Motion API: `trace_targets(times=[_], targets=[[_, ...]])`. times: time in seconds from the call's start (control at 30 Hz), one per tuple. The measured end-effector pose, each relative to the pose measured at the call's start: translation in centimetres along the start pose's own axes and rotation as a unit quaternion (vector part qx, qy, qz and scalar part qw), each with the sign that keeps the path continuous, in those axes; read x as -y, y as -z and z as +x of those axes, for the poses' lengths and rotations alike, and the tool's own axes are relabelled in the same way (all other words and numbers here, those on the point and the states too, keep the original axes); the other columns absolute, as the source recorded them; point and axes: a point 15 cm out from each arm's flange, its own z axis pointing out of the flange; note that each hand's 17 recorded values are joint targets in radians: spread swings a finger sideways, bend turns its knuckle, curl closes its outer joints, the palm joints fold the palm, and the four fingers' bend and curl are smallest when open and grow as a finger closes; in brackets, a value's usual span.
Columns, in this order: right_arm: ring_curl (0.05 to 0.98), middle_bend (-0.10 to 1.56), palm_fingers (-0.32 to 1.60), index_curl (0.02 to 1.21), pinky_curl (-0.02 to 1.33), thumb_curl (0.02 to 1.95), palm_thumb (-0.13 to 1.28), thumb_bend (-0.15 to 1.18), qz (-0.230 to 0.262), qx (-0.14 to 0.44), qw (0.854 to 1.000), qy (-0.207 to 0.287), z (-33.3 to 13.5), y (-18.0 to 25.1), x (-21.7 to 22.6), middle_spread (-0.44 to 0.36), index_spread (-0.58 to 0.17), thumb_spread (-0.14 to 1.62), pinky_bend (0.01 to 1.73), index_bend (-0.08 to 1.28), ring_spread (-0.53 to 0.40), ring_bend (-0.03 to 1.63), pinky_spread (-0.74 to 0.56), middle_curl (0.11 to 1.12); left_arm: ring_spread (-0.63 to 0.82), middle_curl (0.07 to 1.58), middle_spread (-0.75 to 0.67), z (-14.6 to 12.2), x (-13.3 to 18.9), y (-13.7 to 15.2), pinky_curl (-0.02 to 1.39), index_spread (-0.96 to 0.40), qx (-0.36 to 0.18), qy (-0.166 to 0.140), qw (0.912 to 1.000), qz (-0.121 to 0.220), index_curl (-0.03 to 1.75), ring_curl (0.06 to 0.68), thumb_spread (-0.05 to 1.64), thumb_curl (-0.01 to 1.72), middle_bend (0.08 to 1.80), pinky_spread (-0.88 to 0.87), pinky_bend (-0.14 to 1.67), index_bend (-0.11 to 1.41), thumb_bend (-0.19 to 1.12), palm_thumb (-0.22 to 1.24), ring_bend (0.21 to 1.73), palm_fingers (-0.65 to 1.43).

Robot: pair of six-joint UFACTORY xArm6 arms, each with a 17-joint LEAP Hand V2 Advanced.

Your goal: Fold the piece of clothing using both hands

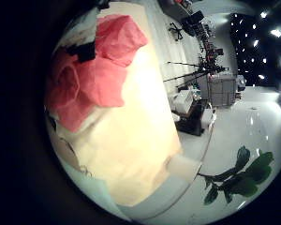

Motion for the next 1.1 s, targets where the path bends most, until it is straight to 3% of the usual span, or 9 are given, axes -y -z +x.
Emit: trace_targets(times=[0.17, 0.33, 0.57, 0.93, 1.1], targets=[[0.442, 0.79, 0.11, 0.7, 0.57, 0.64, 0.95, -0.02, 0.01, 0.039, 0.999, 0.002, -0.4, 0.0, -0.2, -0.199, -0.374, 0.95, 0.91, 0.59, -0.245, 0.98, -0.21, 0.56, 0.44, 0.3, 0.2, -0.5, 0.0, 0.2, 0.31, 0.01, 0.001, 0.007, 1.0, 0.004, 0.34, 0.221, 1.11, 0.3, 0.18, 0.43, 0.31, 0.17, -0.02, 0.47, 0.43, 0.1], [0.398, 0.7, 0.06, 0.67, 0.55, 0.71, 1.04, 0.02, 0.045, 0.096, 0.994, -0.001, -1.9, 1.4, 0.6, -0.134, -0.343, 0.95, 0.93, 0.52, -0.16, 0.9, 0.0, 0.52, 0.44, 0.3, 0.2, -0.4, -0.2, 0.0, 0.31, 0.01, -0.001, 0.007, 1.0, 0.003, 0.34, 0.22, 1.11, 0.3, 0.18, 0.43, 0.31, 0.17, -0.02, 0.47, 0.43, 0.1], [0.371, 0.62, 0.07, 0.63, 0.5, 0.8, 1.08, 0.04, 0.134, 0.204, 0.969, -0.037, -1.7, 6.0, 1.5, -0.067, -0.3, 0.96, 0.93, 0.39, -0.097, 0.89, 0.23, 0.5, 0.44, 0.3, 0.2, -0.1, -0.4, -0.5, 0.31, 0.01, -0.004, 0.007, 1.0, -0.001, 0.34, 0.22, 1.11, 0.3, 0.18, 0.43, 0.31, 0.17, -0.02, 0.46, 0.43, 0.11], [0.331, 0.56, 0.17, 0.59, 0.42, 0.95, 1.09, 0.06, 0.168, 0.174, 0.963, -0.12, 7.9, 11.6, -4.8, -0.038, -0.281, 0.96, 0.82, 0.35, -0.045, 0.83, 0.38, 0.48, 0.43, 0.3, 0.2, 2.4, 0.3, -0.2, 0.31, 0.01, 0.007, -0.015, 0.9999, 0.0, 0.34, 0.22, 1.11, 0.3, 0.18, 0.43, 0.3, 0.17, -0.02, 0.46, 0.43, 0.11], [0.31, 0.55, 0.17, 0.58, 0.38, 1.01, 1.08, 0.05, 0.136, 0.161, 0.964, -0.164, 11.6, 12.7, -10.9, -0.024, -0.272, 0.95, 0.77, 0.34, 0.003, 0.78, 0.42, 0.47, 0.43, 0.31, 0.19, 5.3, 1.3, 0.0, 0.31, 0.01, 0.015, -0.037, 0.9992, 0.001, 0.35, 0.218, 1.11, 0.3, 0.19, 0.43, 0.29, 0.18, -0.02, 0.46, 0.43, 0.12]])
